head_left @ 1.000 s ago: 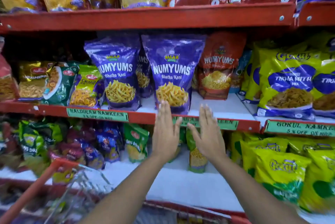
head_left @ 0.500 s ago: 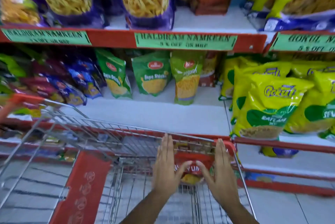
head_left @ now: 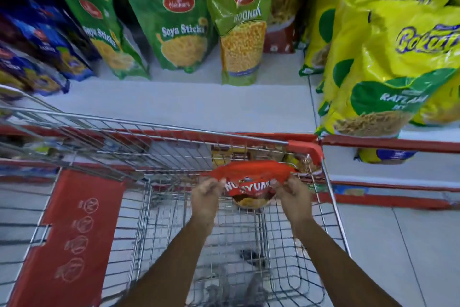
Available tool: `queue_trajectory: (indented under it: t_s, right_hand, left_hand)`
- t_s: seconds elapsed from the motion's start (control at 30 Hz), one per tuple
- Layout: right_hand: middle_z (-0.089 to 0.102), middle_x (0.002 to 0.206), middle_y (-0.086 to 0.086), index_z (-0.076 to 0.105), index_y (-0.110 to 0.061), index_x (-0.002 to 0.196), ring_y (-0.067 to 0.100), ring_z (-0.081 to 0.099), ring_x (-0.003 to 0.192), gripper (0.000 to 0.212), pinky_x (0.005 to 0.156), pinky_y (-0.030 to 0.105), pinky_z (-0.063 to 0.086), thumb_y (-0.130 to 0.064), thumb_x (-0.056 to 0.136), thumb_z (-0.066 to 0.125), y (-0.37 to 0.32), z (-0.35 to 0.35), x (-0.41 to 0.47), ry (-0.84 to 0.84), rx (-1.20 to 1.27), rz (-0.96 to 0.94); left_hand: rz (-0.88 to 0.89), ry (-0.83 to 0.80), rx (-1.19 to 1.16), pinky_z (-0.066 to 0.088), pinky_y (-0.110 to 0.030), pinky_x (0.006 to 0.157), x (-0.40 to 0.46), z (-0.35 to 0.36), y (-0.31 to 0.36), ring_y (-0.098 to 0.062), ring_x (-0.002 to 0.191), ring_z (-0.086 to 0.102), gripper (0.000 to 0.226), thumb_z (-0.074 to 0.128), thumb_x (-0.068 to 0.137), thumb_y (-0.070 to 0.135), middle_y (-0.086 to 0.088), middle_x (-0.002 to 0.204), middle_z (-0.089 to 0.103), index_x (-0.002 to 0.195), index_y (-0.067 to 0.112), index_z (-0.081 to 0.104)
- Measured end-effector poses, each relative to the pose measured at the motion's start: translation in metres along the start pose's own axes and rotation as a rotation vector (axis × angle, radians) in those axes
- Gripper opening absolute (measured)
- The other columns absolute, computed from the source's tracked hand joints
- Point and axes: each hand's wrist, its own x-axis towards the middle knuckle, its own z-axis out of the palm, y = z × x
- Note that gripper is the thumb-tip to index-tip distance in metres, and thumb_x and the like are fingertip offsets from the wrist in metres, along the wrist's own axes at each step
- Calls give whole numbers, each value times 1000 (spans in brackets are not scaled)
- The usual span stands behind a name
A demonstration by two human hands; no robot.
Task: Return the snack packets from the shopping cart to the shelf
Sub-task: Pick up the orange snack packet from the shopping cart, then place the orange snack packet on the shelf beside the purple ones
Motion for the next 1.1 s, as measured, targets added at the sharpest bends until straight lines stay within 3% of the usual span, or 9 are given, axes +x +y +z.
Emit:
queue_trajectory:
  t_s: [0.1,0.17,0.3,0.43,0.53,0.6,0.8,0.97,1.1]
  right_hand:
    - [69,79,6,66,-4,88,15,64,70,6,67,18,53,-9,84,67,-19,-8,-2,-23,13,-37]
    - [68,71,1,65,-7,76,9,62,65,10,60,11,48,-13,84,68,-43,-15,-10,-39,-1,-79]
    - [64,55,-11,59,-17,66,1,57,57,20,60,18,47,-14,83,68,-107,-35,-28,-67,33,-168]
    - [73,64,-18,69,-25,71,-1,65,61,17,59,15,52,-12,82,69,-186,-55,-47,-135,30,-332]
    - [72,70,-8,69,-28,74,10,65,67,15,64,27,54,-15,81,70,-253,-69,-60,-113,11,-444]
    - [68,75,6,69,-24,78,20,63,71,12,68,37,52,-12,82,69,-298,-78,-66,-113,45,-509]
    - [66,80,15,71,-22,79,28,60,78,12,83,61,53,-10,81,69,-417,-103,-69,-56,75,-713]
    - [67,88,32,69,-18,82,38,65,80,10,83,65,52,-9,82,68,-490,-121,-44,48,95,-832]
    - [66,83,26,70,-9,89,39,64,80,11,83,64,51,-16,81,69,-524,-125,-3,161,94,-860]
  left_hand:
    - [45,-41,12,46,-18,62,-7,-3,22,-13,57,47,40,66,83,8,11,52,47,51,22,47]
    - [70,-37,-6,48,-23,68,-16,-7,49,-11,64,55,31,66,82,7,7,61,55,56,18,54]
    - [246,-98,-16,44,-26,64,-41,-15,122,-15,69,52,17,65,83,5,-11,75,57,70,-1,57]
    - [487,-165,73,43,-24,62,-65,-32,197,-9,62,51,28,66,83,9,6,58,59,56,11,60]
    - [575,-150,-17,57,-25,63,-81,-35,257,-9,63,62,27,69,81,10,8,58,64,56,19,66]
    - [643,-156,-94,55,-14,56,-89,-31,298,1,56,63,32,67,81,6,14,52,65,53,22,66]
    - [830,-206,-228,54,-16,51,-103,-9,411,0,51,60,29,64,84,4,10,53,59,59,17,57]
    - [954,-190,-279,49,-12,47,-96,24,487,4,44,52,34,60,86,0,15,38,51,57,16,50]
    - [984,-82,-279,55,-21,55,-76,57,528,-8,57,54,39,62,85,4,13,48,58,50,19,57]
